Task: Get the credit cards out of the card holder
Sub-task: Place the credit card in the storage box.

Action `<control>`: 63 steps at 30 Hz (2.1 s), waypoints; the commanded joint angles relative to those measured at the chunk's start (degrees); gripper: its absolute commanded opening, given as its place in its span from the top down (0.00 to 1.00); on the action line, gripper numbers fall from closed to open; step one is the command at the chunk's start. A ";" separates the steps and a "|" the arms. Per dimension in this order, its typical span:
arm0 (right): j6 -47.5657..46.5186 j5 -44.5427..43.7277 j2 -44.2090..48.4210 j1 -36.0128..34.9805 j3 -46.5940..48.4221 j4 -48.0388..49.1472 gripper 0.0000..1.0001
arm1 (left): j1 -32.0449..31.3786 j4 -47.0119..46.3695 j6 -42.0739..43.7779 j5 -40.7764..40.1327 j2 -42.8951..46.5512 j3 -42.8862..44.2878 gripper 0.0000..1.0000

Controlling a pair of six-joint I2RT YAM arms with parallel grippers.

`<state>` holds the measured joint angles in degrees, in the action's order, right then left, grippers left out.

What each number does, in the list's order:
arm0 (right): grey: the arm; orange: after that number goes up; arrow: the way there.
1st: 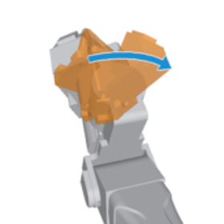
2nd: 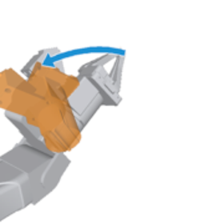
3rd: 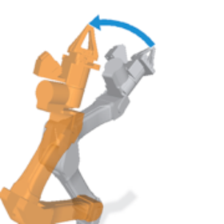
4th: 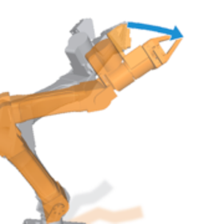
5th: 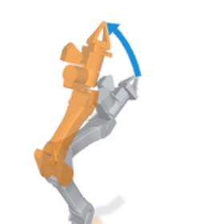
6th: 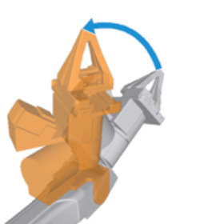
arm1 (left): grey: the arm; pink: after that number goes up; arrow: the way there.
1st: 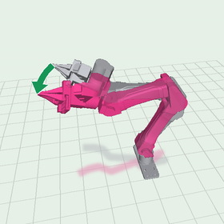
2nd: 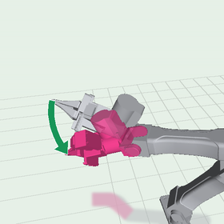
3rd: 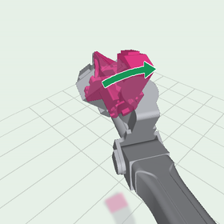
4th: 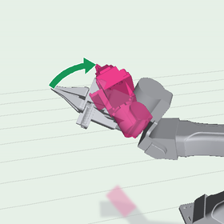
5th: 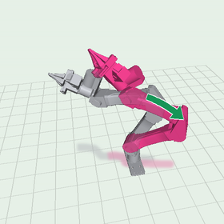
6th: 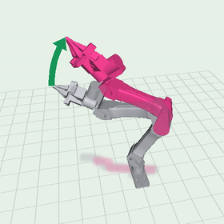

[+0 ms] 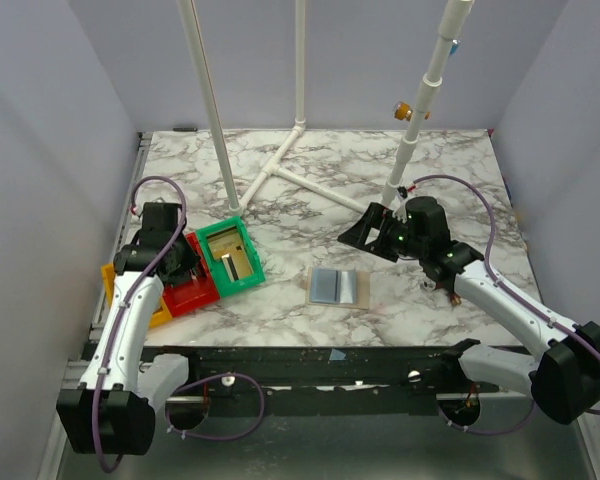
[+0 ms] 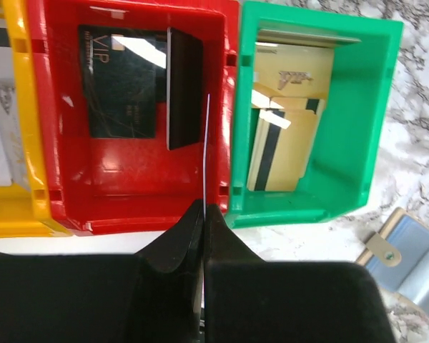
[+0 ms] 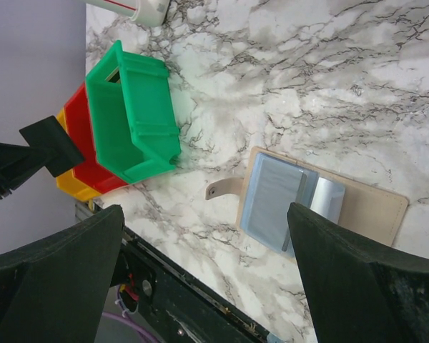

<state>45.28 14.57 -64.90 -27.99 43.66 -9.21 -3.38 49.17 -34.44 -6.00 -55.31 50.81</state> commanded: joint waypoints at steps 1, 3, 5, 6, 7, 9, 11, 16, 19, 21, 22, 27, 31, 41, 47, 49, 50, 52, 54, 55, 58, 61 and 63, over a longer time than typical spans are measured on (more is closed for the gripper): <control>-1.77 0.16 0.23 0.52 -0.07 -1.16 0.00 | 2.83 -0.59 2.79 -1.82 -1.34 0.15 1.00; -2.35 0.91 -0.38 0.49 0.43 -1.62 0.00 | 4.34 -1.43 3.21 -1.25 -2.35 0.26 1.00; -2.86 1.45 -0.81 0.49 0.71 -1.94 0.00 | 5.06 -2.38 3.41 -0.75 -3.87 0.42 1.00; -3.03 1.59 -0.93 0.48 0.81 -2.03 0.00 | 5.45 -2.69 3.41 -0.12 -4.61 0.58 1.00; -3.24 1.75 -1.00 0.49 0.91 -2.08 0.00 | 5.55 -3.12 3.41 -0.06 -5.39 0.68 1.00; -3.42 2.11 -1.00 0.52 0.99 -2.13 0.00 | 5.90 -3.46 3.41 -0.49 -6.62 1.02 1.00; -3.44 2.65 -1.01 0.48 1.08 -2.12 0.00 | 6.23 -4.00 3.96 -1.11 -7.62 1.39 1.00; -3.51 2.83 -0.87 0.51 0.75 -2.11 0.00 | 6.88 -5.90 5.25 -0.07 -10.57 2.40 1.00; -3.51 2.84 -0.68 0.53 0.64 -2.12 0.00 | 7.31 -6.67 5.86 0.48 -11.97 2.78 1.00; -3.50 2.67 -0.45 0.50 0.48 -2.04 0.00 | 7.50 -6.97 6.21 0.93 -12.85 3.05 1.00; -3.53 2.65 -0.31 0.48 0.40 -2.04 0.00 | 7.66 -7.23 6.22 1.29 -13.18 3.07 1.00; -3.44 2.58 -0.37 0.50 0.29 -2.04 0.00 | 7.95 -7.67 5.87 3.39 -14.77 3.55 1.00; -3.35 2.59 -0.31 0.49 0.24 -1.99 0.00 | 8.04 -7.68 5.87 3.20 -14.92 3.50 0.63; -3.27 2.45 -0.69 0.48 0.29 -2.04 0.00 | 8.13 -6.91 6.13 2.79 -12.55 4.68 0.21; -3.12 2.65 -1.23 0.48 0.37 -1.86 0.00 | 8.04 -6.45 6.90 4.88 -10.78 5.27 0.15; -3.16 2.55 -1.36 0.48 0.44 -1.86 0.00 | 7.95 -6.64 6.85 5.99 -10.15 5.18 0.15; -3.14 2.44 -1.34 0.48 0.46 -1.86 0.00 | 7.75 -6.86 6.97 7.70 -9.73 5.03 0.15; -3.15 2.24 -1.38 0.50 0.46 -1.86 0.00 | 6.91 -7.16 7.01 8.99 -8.92 4.92 0.13; -3.07 2.22 -1.41 0.55 0.46 -1.86 0.00 | 5.30 -7.17 7.02 10.10 -8.44 5.09 0.12; -3.07 2.16 -1.40 0.48 0.51 -1.86 0.00 | 4.01 -7.16 6.89 10.64 -8.33 5.29 0.11; -2.87 2.18 -1.50 0.51 0.44 -1.86 0.00 | -1.78 -7.59 6.12 11.71 -8.37 6.40 0.08; -2.61 2.56 -2.00 0.52 0.33 -1.86 0.00 | -7.63 -7.59 5.03 12.11 -9.79 8.89 0.06; -2.23 2.68 -2.26 0.52 0.13 -1.86 0.00 | -11.04 -8.47 3.77 13.29 -10.89 10.08 0.06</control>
<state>42.85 16.16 -66.22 -27.99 43.66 -10.04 -8.73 42.46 -28.75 3.79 -64.93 56.97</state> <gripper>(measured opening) 0.998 0.934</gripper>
